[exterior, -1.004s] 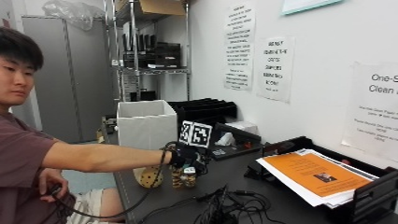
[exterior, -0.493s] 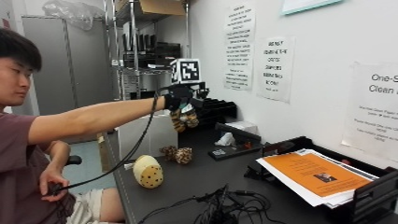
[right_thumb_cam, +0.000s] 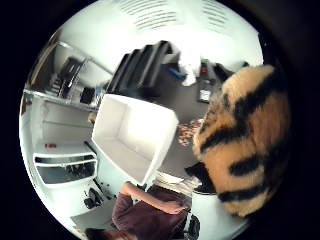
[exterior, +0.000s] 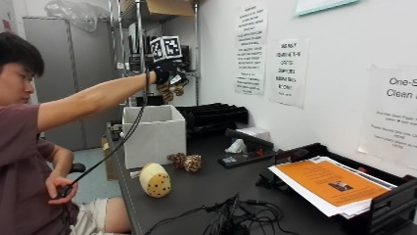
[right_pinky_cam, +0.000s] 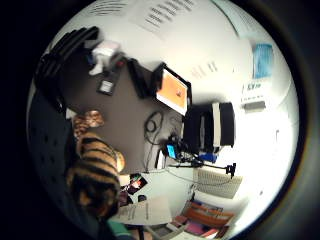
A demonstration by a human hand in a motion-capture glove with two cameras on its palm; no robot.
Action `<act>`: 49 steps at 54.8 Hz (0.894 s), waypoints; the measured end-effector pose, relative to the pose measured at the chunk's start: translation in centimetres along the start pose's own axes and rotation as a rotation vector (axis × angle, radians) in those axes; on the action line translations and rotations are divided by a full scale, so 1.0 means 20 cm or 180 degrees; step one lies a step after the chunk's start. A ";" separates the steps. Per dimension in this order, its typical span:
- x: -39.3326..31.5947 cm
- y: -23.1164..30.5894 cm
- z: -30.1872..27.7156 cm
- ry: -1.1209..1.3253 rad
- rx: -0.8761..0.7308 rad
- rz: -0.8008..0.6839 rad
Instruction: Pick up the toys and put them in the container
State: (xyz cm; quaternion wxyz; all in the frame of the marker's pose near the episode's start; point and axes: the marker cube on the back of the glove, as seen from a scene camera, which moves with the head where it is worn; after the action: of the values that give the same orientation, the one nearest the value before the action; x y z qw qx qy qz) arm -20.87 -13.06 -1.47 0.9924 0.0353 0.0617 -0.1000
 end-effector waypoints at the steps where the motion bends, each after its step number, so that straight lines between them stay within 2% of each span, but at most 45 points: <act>1: -0.08 -0.02 -0.01 -0.0013 0.0009 -0.0082; 12: -0.85 -0.14 0.01 -0.0189 0.0023 -0.0875; 19: -1.00 -0.09 0.09 -0.0319 0.0077 -0.1240; 25: -1.21 -0.14 0.10 -0.0605 0.0378 -0.1748; 27: -1.22 -0.14 0.13 -0.0504 0.0261 -0.1694; 31: -1.14 -0.11 0.20 -0.0163 -0.0245 -0.1234; 36: -1.07 -0.08 0.23 0.0054 -0.0630 -0.1268; 45: -0.86 -0.07 0.14 -0.0249 -0.0349 -0.1073; 49: -0.81 -0.08 0.08 -0.0051 -0.0438 -0.0921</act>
State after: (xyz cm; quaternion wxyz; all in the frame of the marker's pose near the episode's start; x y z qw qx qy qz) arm -36.81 -11.71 2.19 0.9682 -0.0429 0.0649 -0.2376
